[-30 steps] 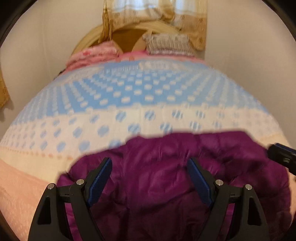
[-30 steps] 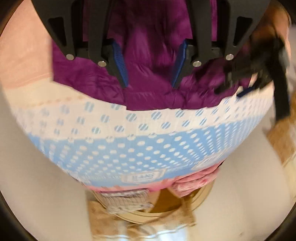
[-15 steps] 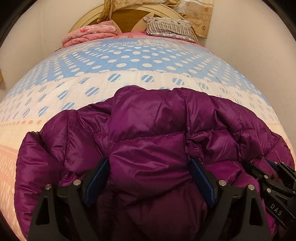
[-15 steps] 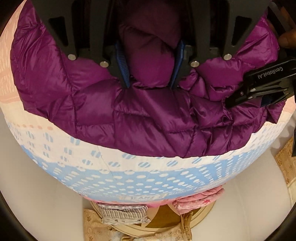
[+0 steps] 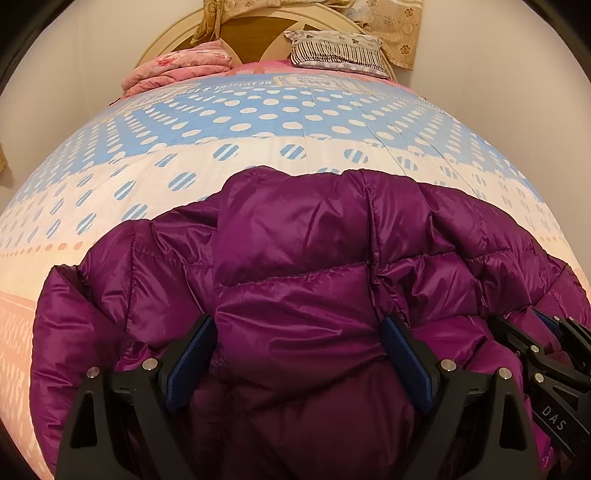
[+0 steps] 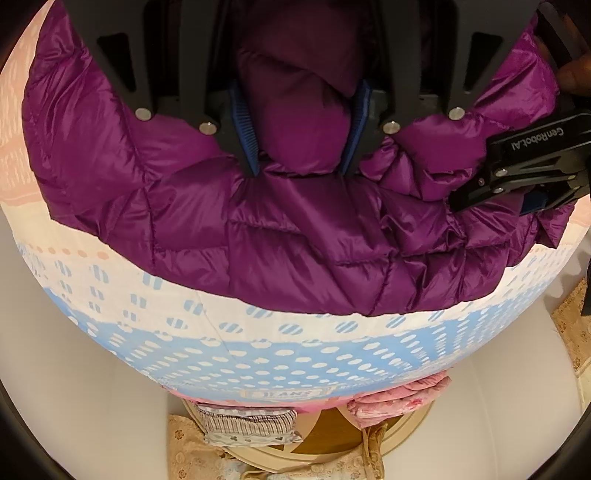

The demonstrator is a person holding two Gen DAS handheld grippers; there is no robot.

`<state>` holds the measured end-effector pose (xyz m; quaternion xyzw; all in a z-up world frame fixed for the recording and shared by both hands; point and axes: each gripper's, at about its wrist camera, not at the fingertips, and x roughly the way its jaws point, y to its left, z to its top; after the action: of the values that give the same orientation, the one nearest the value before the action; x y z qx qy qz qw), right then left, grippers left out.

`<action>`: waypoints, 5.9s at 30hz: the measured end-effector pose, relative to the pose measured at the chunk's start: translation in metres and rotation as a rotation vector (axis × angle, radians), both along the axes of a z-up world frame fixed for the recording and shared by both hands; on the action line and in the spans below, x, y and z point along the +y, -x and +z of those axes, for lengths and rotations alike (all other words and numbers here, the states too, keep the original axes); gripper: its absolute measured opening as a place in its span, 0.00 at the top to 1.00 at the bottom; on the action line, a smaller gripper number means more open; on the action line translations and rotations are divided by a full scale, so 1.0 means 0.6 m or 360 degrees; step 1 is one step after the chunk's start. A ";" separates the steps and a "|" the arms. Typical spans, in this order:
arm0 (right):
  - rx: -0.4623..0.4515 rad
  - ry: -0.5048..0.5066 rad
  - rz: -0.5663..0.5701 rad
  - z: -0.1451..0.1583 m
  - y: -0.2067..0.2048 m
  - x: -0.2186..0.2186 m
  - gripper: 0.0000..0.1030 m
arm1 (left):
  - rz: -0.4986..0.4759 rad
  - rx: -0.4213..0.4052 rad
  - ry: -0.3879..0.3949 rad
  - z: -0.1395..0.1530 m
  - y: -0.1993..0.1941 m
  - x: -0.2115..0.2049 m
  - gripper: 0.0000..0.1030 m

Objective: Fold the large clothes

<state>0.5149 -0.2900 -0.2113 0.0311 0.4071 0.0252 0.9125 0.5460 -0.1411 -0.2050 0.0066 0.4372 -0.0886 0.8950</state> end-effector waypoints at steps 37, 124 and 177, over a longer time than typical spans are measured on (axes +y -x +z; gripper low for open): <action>-0.0030 -0.0028 0.0000 0.086 0.127 -0.048 0.23 | -0.0092 -0.0295 -0.0041 0.153 0.167 0.118 0.09; -0.0468 -0.0378 -0.0151 0.175 0.347 -0.082 0.94 | -0.0165 -0.0481 0.0135 0.188 0.355 0.242 0.89; -0.0129 -0.0001 -0.0059 0.039 0.092 0.073 0.71 | 0.0186 -0.0338 -0.0216 0.051 0.161 0.121 0.11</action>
<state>0.4597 -0.2462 -0.1879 0.0379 0.3691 0.0097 0.9286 0.4493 -0.0686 -0.1743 0.0510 0.3446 -0.0053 0.9373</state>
